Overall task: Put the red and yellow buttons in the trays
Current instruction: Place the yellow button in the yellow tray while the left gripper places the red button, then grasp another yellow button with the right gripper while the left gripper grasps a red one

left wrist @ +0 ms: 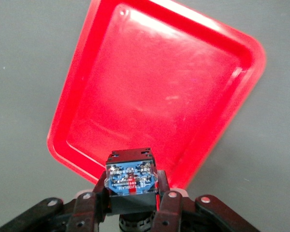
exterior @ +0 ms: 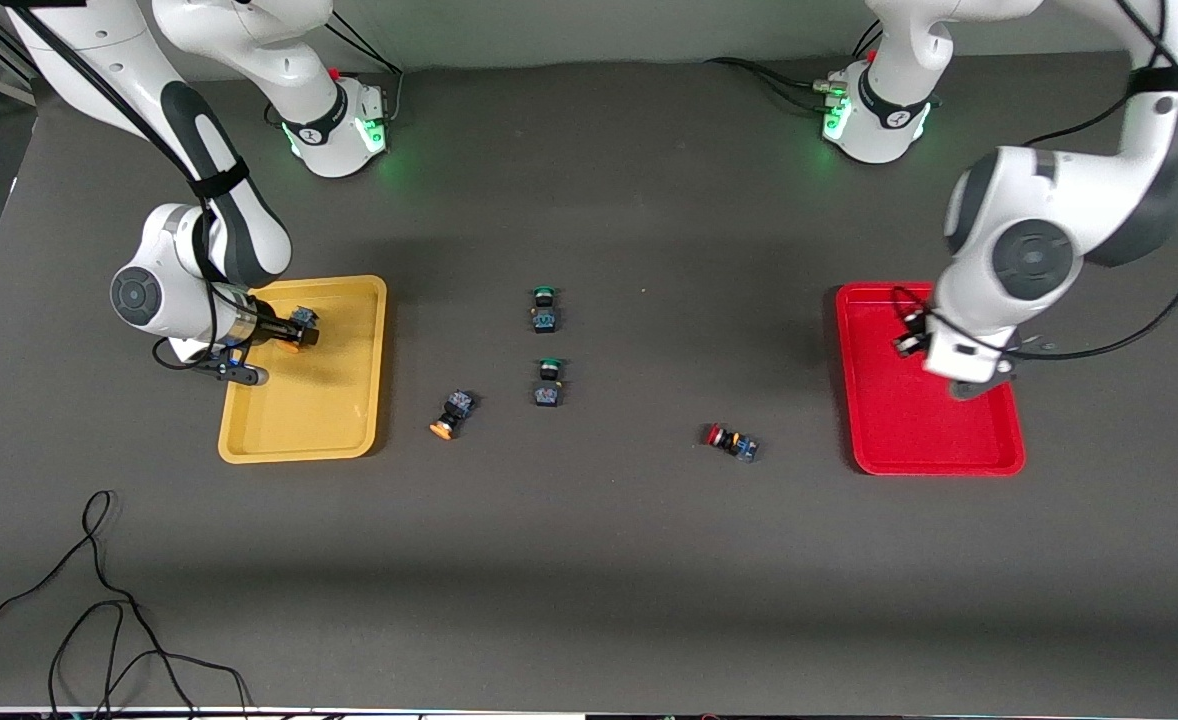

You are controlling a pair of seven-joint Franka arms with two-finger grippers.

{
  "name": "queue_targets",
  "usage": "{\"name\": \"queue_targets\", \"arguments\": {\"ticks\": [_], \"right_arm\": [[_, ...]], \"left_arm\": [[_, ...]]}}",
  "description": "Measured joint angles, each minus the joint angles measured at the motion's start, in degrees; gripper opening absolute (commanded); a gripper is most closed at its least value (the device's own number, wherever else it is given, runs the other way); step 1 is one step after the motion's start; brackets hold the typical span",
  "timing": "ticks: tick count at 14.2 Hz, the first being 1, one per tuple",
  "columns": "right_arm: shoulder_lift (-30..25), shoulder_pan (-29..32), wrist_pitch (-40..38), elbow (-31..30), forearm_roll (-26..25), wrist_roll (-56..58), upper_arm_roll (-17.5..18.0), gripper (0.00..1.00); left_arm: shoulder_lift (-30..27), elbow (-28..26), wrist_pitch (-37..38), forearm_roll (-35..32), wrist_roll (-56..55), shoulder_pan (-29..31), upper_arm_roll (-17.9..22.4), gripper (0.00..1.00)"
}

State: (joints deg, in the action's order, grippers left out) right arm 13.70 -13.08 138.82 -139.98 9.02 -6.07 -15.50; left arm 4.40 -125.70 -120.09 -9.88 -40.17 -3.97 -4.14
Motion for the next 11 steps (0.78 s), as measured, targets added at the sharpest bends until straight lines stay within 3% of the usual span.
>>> {"name": "queue_targets", "arguments": {"ticks": [4,5,7,11], "right_arm": [[-3.08,-0.06,-2.98,5.93,0.32,-4.17,4.11,1.00],[-3.46,-0.11,-5.12,8.94,0.33,-6.98,5.76,1.00],[-3.12,-0.25,-8.80,15.54,0.34,-12.16,9.05,1.00],[2.25,-0.56,-10.52,25.10,0.36,-23.89,16.52,1.00]], "left_arm": [[-1.76,-21.38,-28.51,-0.03,2.03,3.64,0.06,0.00],[-0.99,-24.98,-34.52,-0.02,2.03,3.92,0.06,0.07],[1.68,-27.59,-41.10,-0.03,2.04,4.26,0.06,0.99],[2.91,-26.73,-42.32,-0.09,2.26,4.30,0.00,1.00]]}}
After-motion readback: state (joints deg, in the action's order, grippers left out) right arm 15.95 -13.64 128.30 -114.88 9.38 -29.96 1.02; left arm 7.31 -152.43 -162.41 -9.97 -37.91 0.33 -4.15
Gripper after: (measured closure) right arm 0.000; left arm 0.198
